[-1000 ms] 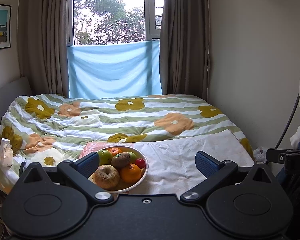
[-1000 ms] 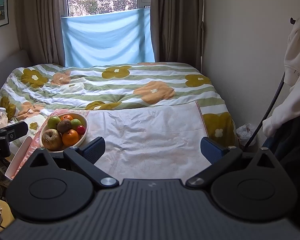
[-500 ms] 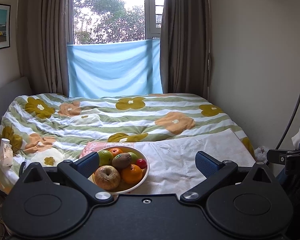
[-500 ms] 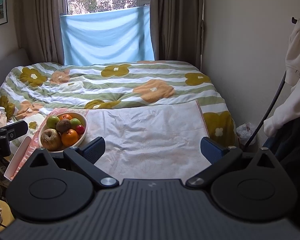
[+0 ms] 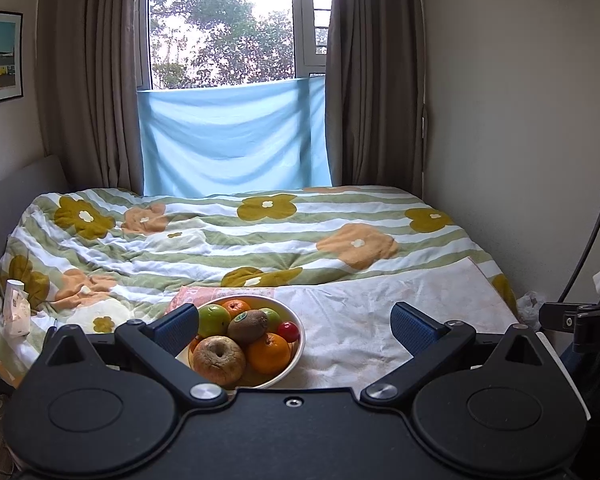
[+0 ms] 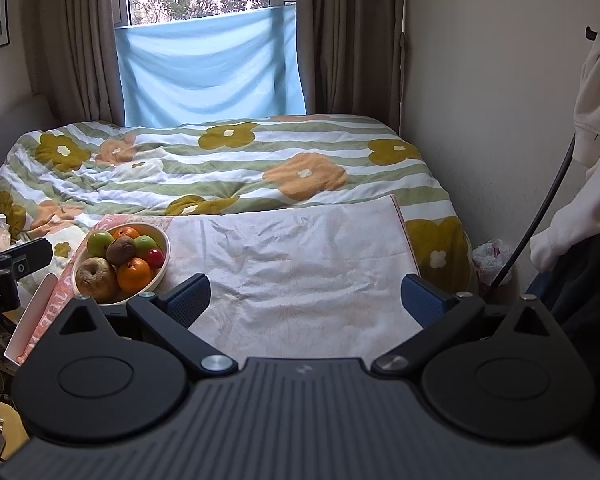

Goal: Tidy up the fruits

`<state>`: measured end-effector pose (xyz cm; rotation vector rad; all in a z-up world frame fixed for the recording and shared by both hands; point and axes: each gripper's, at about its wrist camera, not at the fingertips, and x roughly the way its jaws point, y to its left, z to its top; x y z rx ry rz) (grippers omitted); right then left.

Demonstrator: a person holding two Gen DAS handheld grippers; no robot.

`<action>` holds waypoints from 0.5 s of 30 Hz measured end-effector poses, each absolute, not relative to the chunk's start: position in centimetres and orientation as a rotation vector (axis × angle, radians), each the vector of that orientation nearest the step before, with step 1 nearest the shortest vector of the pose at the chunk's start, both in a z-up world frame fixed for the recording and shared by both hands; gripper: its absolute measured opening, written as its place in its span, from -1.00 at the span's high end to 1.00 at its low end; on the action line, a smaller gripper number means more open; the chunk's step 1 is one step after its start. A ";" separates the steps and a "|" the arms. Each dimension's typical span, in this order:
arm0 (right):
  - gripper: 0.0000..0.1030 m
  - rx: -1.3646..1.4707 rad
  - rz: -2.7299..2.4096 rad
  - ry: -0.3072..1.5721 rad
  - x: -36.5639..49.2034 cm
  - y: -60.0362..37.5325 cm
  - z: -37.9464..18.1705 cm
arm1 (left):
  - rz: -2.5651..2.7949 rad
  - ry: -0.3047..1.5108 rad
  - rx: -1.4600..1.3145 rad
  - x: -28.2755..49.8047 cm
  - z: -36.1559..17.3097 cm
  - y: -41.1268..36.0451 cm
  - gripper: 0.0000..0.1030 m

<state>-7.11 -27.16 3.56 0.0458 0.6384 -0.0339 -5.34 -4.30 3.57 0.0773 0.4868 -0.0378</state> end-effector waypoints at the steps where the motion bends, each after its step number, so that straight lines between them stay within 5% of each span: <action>1: -1.00 0.047 -0.034 0.640 -7.0 -27.2 3.6 | -0.033 0.484 0.083 -5.3 3.6 -4.4 -1.00; 15: -1.00 0.048 -0.038 0.646 -6.3 -27.1 3.4 | -0.023 0.462 0.081 -4.6 3.7 -4.3 -1.00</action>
